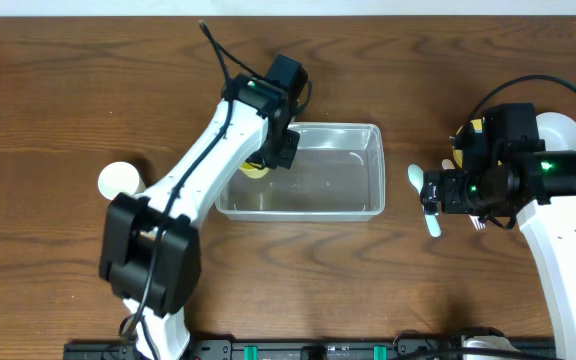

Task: Pack container
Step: 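Carry the yellow cup into the container and release it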

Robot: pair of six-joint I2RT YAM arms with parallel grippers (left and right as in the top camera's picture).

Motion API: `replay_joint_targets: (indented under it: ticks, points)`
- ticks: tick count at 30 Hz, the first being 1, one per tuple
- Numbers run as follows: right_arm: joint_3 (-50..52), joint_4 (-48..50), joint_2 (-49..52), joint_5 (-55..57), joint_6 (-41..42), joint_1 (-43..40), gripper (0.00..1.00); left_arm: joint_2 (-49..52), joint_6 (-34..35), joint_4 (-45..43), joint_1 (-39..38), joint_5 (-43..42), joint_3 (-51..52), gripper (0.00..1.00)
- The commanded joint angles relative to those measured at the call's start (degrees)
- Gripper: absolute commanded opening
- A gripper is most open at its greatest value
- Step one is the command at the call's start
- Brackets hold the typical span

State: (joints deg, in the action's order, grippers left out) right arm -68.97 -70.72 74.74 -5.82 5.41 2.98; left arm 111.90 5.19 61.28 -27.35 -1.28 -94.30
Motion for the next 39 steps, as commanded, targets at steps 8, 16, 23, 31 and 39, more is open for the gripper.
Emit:
replay_joint_targets:
  ticks: [8,16,23,31,39]
  points:
    - [-1.0,-0.2,0.2,-0.4,-0.8,0.6,0.96,5.1,-2.8,-2.3,2.6,0.5,0.3,0.06]
    - [-1.0,-0.3,0.2,-0.4,-0.8,0.6,0.96,5.1,-3.1,-2.7,3.3,0.5,0.3,0.63]
    - [-1.0,-0.4,0.2,0.7,-1.3,0.6,0.97,0.9,-3.0,3.8,2.4,0.8,-3.1,0.71]
    - [-1.0,-0.4,0.2,2.0,-1.4,0.6,0.98,-17.0,3.8,6.7,5.7,6.2,-5.0,0.77]
    - [-1.0,-0.9,0.2,1.9,-1.4,0.6,0.99,-24.3,6.3,11.6,25.1,6.8,-4.5,0.78]
